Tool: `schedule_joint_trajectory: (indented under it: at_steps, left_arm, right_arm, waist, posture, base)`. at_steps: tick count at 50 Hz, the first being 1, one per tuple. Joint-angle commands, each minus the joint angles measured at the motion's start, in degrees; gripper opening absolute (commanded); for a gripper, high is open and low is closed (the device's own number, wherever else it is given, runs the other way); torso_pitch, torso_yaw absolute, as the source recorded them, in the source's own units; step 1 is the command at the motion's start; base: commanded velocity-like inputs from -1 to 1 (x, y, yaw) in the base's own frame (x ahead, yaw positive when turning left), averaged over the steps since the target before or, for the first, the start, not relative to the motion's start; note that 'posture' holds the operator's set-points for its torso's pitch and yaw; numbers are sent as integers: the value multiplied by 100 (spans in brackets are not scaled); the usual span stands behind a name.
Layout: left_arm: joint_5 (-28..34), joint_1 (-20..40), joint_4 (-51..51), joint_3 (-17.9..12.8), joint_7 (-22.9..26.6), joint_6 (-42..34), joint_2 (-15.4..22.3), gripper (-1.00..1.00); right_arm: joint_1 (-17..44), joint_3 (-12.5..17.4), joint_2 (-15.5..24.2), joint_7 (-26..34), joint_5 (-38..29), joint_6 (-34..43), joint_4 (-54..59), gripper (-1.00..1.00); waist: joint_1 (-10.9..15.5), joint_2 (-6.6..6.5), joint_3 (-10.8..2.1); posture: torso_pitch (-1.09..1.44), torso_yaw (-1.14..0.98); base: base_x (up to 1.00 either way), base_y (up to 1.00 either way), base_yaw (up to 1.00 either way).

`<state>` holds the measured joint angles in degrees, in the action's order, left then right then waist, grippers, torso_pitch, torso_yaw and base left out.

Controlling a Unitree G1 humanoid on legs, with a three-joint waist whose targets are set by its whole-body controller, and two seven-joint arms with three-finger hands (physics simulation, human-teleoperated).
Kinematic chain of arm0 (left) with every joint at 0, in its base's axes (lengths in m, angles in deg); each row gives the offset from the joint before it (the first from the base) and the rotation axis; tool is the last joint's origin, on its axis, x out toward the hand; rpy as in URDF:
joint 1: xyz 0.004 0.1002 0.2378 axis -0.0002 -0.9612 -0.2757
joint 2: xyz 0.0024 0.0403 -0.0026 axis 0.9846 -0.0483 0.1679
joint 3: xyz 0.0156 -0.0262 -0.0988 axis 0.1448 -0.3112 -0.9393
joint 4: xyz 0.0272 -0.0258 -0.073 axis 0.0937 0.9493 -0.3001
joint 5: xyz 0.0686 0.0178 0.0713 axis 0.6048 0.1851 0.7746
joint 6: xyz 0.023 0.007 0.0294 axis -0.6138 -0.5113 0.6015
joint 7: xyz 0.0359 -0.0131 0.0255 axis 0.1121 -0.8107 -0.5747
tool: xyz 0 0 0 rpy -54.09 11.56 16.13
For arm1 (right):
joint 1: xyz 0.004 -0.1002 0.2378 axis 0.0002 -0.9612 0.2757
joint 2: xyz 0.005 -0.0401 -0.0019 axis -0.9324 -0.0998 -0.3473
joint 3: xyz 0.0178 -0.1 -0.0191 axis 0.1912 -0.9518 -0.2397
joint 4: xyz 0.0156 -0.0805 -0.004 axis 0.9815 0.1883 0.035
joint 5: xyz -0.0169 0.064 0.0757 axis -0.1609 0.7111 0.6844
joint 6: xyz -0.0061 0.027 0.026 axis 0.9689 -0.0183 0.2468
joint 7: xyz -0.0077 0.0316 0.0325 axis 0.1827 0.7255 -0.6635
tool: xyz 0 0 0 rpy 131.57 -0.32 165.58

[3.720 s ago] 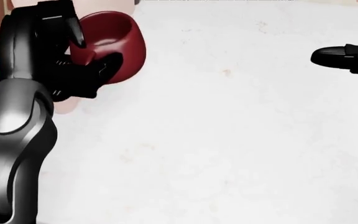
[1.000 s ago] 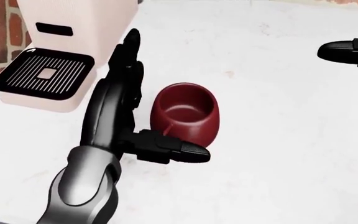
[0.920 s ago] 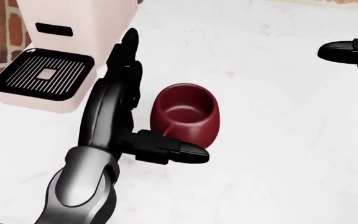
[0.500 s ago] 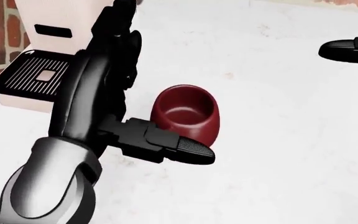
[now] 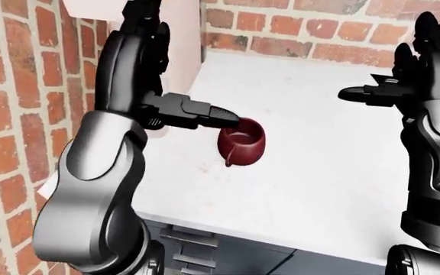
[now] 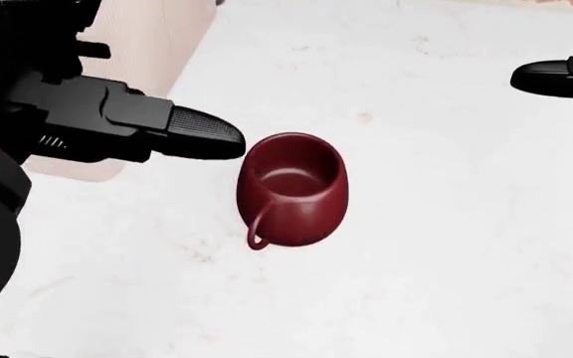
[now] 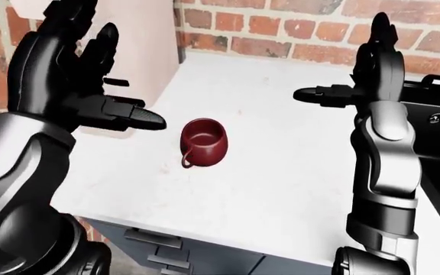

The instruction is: Pick the mug from under the coffee machine dispenser and place it on the counter.

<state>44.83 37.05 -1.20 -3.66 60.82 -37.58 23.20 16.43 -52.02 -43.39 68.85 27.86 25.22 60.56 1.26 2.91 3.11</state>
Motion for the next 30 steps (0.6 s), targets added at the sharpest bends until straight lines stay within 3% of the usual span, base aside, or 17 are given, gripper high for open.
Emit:
schedule_joint_trajectory:
  at_steps: [1, 14, 30]
  left_arm:
    - [-164, 228, -84, -86, -64, 157, 128, 100]
    - [-904, 1012, 176, -646, -364, 230, 1133, 100]
    - [-1408, 1168, 635, -1069, -573, 1070, 2143, 100]
  right_arm:
    - [169, 86, 116, -21, -14, -172, -181, 100]
    - [170, 89, 118, -21, -17, -150, -211, 100]
    - [208, 95, 156, -10, -7, -167, -169, 100]
  waist:
    - [2, 15, -140]
    - [-20, -28, -112]
    - [-40, -82, -93]
  posture:
    - [0, 0]
    - [0, 0]
    - [0, 0]
  base:
    - [0, 0, 0]
    - [0, 0, 0]
    - [0, 0, 0]
